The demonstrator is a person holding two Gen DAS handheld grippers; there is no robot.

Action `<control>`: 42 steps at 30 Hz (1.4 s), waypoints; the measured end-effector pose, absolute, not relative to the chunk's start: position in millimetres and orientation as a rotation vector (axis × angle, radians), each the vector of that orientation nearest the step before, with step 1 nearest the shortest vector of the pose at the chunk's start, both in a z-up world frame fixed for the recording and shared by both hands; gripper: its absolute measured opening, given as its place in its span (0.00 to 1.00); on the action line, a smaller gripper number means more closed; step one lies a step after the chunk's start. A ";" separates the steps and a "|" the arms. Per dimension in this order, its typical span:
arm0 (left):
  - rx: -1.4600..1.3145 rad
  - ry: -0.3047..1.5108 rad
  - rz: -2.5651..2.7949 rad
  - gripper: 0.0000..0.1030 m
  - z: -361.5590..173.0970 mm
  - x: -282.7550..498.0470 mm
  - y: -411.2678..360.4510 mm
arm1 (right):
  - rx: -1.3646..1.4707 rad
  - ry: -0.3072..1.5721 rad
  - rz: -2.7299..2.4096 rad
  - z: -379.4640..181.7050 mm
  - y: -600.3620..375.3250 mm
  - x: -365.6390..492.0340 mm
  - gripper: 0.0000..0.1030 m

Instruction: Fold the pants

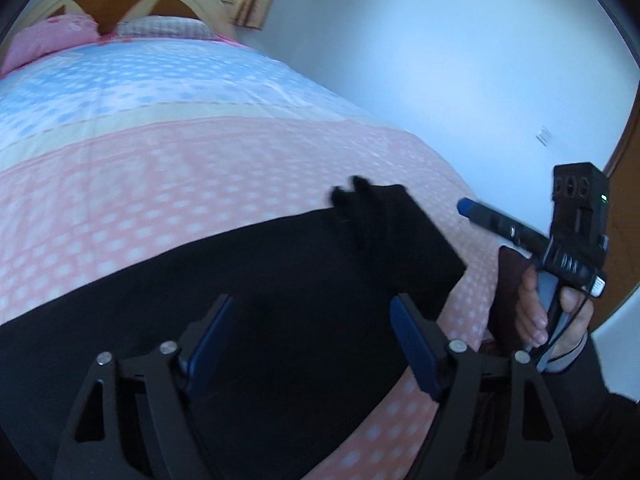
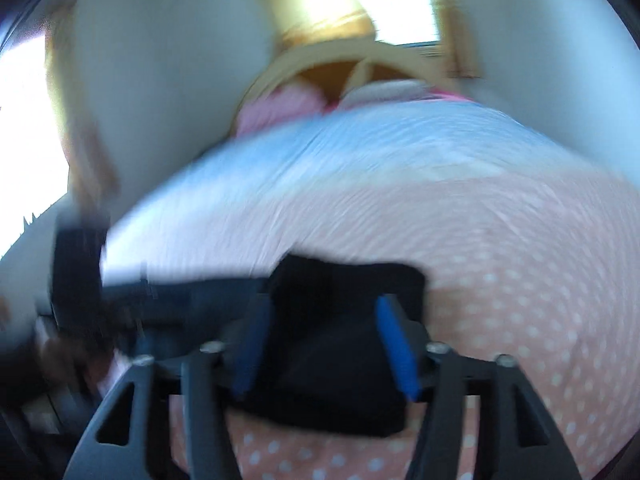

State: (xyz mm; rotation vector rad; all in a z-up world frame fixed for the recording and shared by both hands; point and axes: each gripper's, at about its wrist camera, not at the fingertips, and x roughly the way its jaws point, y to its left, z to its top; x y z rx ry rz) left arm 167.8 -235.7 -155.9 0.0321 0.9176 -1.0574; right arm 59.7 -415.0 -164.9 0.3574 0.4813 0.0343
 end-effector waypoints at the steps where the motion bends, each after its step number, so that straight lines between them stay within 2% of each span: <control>1: 0.028 0.929 -1.076 0.74 -156.7 166.3 -246.7 | 0.431 0.466 0.029 -168.9 -428.2 59.0 0.59; 6: 0.063 0.958 -1.095 0.59 -161.2 161.7 -293.1 | 0.496 0.480 -0.028 -183.2 -434.8 65.7 0.59; 11: 0.074 0.969 -1.063 0.59 -164.2 164.9 -315.0 | 0.449 0.495 -0.024 -186.3 -427.0 73.0 0.59; 13: 0.062 0.975 -1.060 0.56 -163.0 165.6 -317.9 | 0.443 0.493 -0.018 -188.5 -424.5 76.5 0.59; 14: 0.064 0.978 -1.060 0.39 -162.5 165.8 -319.9 | 0.438 0.489 -0.022 -188.7 -423.6 76.5 0.59; 15: 0.073 0.980 -1.058 0.13 -162.3 165.2 -320.6 | 0.435 0.481 -0.030 -189.3 -423.9 76.8 0.59; 16: 0.079 0.987 -1.063 0.11 -161.6 164.8 -322.1 | 0.438 0.475 -0.039 -189.4 -425.0 76.2 0.59; 27: -0.029 0.890 -1.109 0.10 -110.6 158.6 -263.7 | 0.541 0.393 -0.117 -189.8 -450.7 59.5 0.59; 42: -0.262 0.937 -0.939 0.10 -131.8 195.8 -135.5 | 0.447 0.375 -0.019 -183.3 -413.7 61.0 0.59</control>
